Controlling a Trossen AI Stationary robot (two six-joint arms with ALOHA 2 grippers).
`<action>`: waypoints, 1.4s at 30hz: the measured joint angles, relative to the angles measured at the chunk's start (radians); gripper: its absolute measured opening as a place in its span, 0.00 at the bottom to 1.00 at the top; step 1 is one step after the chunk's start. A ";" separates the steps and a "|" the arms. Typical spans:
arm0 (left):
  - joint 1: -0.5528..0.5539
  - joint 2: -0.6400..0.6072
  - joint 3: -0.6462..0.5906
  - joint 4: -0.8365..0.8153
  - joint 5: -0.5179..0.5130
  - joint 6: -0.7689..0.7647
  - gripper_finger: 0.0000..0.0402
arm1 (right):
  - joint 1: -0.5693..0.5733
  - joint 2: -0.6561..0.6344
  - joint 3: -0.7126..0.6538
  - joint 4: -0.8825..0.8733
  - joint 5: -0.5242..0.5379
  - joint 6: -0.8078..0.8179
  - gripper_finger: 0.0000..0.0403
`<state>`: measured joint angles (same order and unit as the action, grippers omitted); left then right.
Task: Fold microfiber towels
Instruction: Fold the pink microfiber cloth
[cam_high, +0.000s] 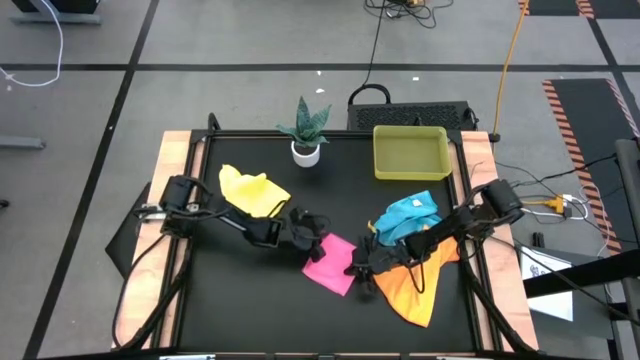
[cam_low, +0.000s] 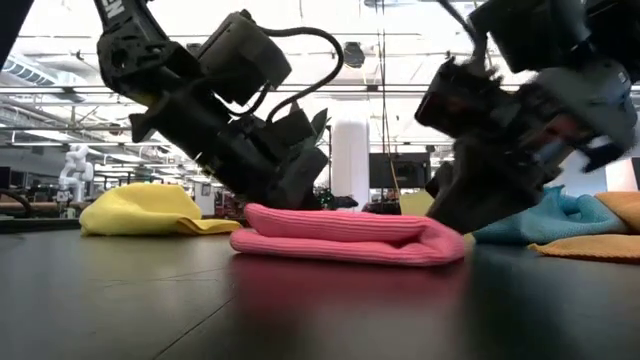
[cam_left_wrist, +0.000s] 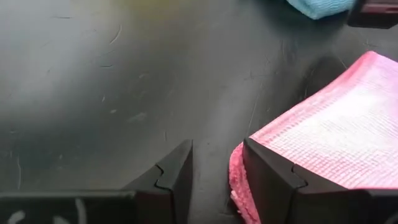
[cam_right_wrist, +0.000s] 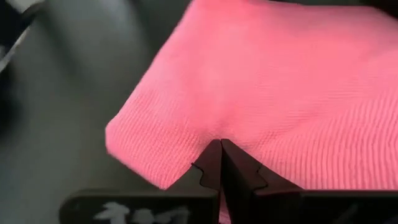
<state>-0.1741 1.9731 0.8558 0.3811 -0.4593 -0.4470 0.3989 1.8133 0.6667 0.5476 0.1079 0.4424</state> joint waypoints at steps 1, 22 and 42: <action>-0.010 -0.008 0.000 -0.023 -0.007 -0.011 0.36 | 0.006 -0.008 0.000 -0.006 -0.018 -0.025 0.00; -0.203 -0.093 -0.001 -0.100 0.157 0.091 0.36 | 0.006 -0.130 -0.050 -0.115 0.335 0.146 0.00; -0.314 -0.230 -0.001 -0.181 0.173 0.138 0.36 | 0.000 -0.081 -0.078 0.159 0.206 0.064 0.00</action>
<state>-0.4884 1.7429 0.8547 0.2003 -0.2861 -0.3091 0.3992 1.7327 0.5892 0.7070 0.3134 0.5063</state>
